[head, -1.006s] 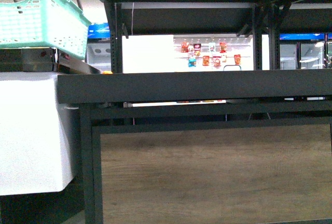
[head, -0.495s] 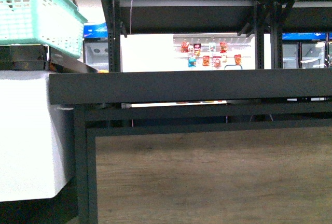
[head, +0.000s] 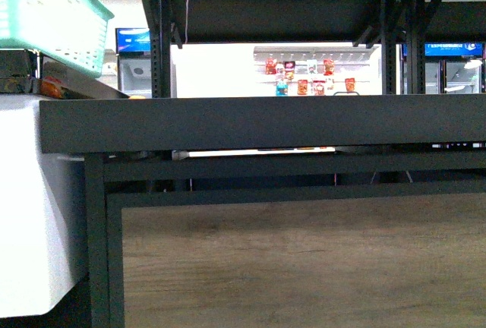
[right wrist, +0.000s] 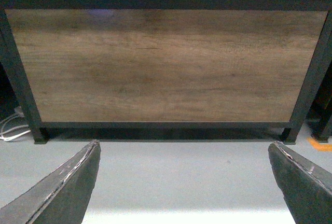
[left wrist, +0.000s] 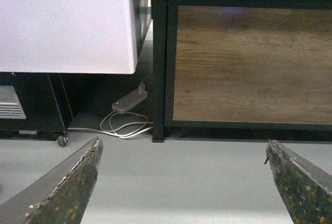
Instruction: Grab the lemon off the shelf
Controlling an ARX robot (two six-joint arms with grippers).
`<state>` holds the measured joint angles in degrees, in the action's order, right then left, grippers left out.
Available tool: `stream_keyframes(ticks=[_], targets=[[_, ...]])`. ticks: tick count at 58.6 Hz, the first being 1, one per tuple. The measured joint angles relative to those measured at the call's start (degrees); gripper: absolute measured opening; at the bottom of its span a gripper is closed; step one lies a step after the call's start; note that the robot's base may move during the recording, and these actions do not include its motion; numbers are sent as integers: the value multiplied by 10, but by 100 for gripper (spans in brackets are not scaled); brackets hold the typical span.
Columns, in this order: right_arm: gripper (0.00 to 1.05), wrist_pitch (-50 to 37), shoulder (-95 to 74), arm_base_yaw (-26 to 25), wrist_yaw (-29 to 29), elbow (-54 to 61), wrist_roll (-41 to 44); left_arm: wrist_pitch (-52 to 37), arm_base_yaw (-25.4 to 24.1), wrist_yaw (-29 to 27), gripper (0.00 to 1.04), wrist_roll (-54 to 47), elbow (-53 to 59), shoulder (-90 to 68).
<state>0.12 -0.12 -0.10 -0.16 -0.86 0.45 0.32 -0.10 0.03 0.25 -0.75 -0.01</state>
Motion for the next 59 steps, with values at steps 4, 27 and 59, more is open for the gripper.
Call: stream_keyframes(ticks=[4,27,59], targets=[[97,0,0,0,0,0,0,0,0,0,97,0,0,0],[97,0,0,0,0,0,0,0,0,0,97,0,0,0],[97,0,0,0,0,0,0,0,0,0,97,0,0,0]])
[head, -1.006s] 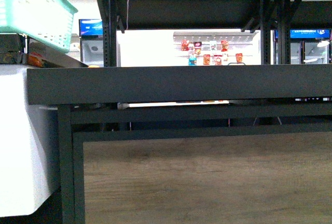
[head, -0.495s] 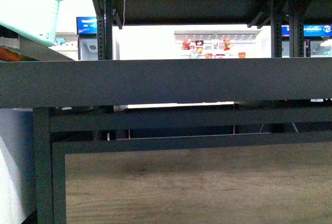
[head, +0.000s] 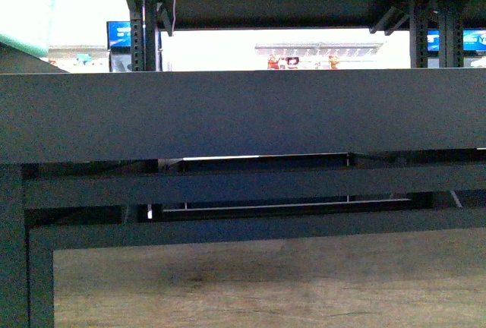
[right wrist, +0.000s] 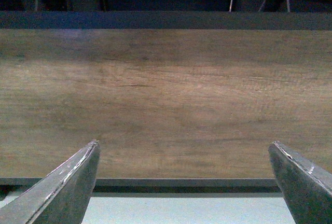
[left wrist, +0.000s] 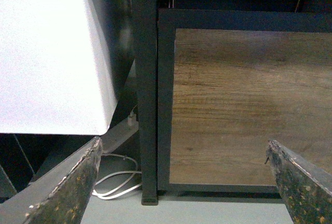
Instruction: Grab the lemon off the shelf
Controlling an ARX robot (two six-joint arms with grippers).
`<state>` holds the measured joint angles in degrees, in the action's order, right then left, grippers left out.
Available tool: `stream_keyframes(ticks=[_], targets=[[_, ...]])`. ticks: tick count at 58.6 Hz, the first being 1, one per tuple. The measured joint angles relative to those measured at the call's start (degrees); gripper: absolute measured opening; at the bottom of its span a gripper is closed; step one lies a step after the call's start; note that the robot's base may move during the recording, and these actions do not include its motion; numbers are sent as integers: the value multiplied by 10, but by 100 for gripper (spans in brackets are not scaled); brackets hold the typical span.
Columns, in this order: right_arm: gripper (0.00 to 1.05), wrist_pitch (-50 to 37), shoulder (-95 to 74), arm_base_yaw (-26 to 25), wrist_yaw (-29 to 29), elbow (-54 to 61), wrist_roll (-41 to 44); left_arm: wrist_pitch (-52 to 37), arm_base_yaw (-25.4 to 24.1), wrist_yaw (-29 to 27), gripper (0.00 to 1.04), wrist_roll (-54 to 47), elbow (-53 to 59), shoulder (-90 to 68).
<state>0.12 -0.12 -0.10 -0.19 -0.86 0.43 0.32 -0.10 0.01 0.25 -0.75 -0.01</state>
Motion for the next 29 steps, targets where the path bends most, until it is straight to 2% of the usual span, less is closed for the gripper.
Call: stream_keyframes(ticks=[29], targets=[[97,0,0,0,0,0,0,0,0,0,97,0,0,0]])
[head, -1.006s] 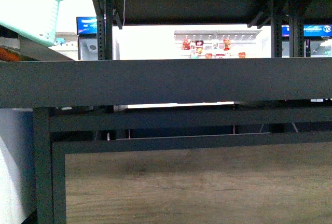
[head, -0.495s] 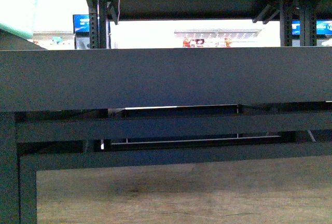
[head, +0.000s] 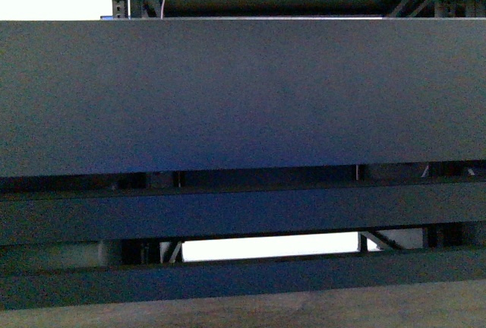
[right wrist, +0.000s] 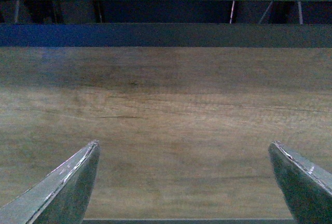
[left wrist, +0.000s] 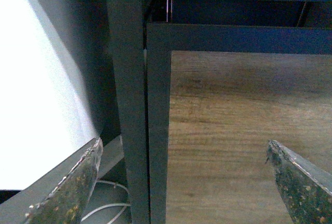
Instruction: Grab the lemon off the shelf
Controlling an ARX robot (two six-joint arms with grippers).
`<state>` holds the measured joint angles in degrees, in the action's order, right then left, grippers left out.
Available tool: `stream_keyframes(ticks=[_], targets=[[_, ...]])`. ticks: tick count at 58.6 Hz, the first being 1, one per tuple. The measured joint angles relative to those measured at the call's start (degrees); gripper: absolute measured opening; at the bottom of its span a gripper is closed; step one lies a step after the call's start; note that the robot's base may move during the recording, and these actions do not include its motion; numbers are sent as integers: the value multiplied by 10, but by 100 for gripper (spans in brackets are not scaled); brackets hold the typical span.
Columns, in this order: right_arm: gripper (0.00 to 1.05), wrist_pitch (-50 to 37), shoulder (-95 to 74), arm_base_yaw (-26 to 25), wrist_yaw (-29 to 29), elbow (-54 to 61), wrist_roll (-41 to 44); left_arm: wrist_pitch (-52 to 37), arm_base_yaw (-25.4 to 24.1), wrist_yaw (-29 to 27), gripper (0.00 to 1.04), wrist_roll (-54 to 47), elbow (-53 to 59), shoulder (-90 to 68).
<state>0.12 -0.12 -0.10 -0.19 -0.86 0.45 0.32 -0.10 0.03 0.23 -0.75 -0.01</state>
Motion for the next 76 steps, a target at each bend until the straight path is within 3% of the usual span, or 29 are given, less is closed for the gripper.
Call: stream_keyframes(ticks=[76], targets=[[97,0,0,0,2,0,0,0,0,0,97,0,0,0]])
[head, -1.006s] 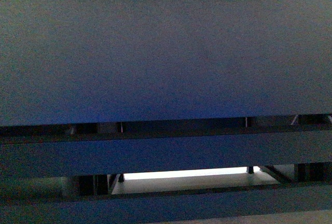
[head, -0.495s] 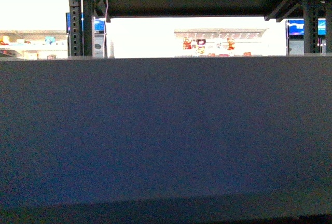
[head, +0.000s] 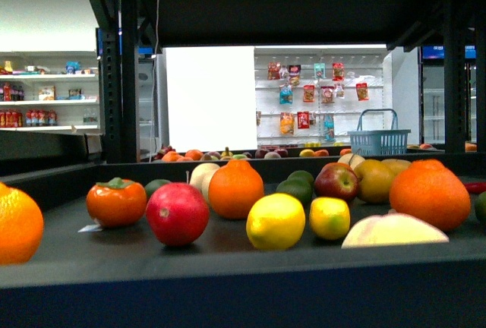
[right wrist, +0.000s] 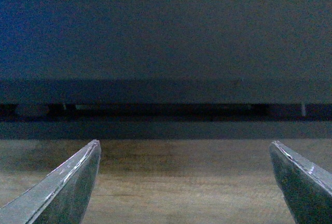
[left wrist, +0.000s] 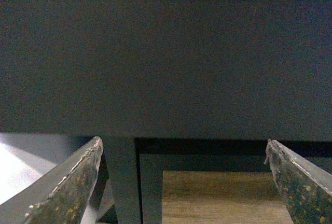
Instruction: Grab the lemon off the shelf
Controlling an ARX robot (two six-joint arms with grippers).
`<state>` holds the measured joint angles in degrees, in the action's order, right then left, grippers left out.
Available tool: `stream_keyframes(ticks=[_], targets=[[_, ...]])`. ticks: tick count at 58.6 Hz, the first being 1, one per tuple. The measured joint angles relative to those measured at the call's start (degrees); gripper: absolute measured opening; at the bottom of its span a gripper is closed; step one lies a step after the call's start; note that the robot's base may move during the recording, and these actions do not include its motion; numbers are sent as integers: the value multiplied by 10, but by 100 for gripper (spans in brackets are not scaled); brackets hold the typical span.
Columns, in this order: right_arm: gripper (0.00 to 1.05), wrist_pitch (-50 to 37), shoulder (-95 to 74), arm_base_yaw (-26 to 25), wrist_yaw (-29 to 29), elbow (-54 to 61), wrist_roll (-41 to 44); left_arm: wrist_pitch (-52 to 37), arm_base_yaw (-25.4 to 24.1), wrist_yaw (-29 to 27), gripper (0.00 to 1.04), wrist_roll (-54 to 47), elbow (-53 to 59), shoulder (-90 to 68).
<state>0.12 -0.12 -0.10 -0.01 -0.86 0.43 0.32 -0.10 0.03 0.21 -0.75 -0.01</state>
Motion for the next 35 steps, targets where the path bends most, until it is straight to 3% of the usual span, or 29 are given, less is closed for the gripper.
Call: stream_keyframes(ticks=[35], targets=[[97,0,0,0,0,0,-2,0,0,0,97,0,0,0]])
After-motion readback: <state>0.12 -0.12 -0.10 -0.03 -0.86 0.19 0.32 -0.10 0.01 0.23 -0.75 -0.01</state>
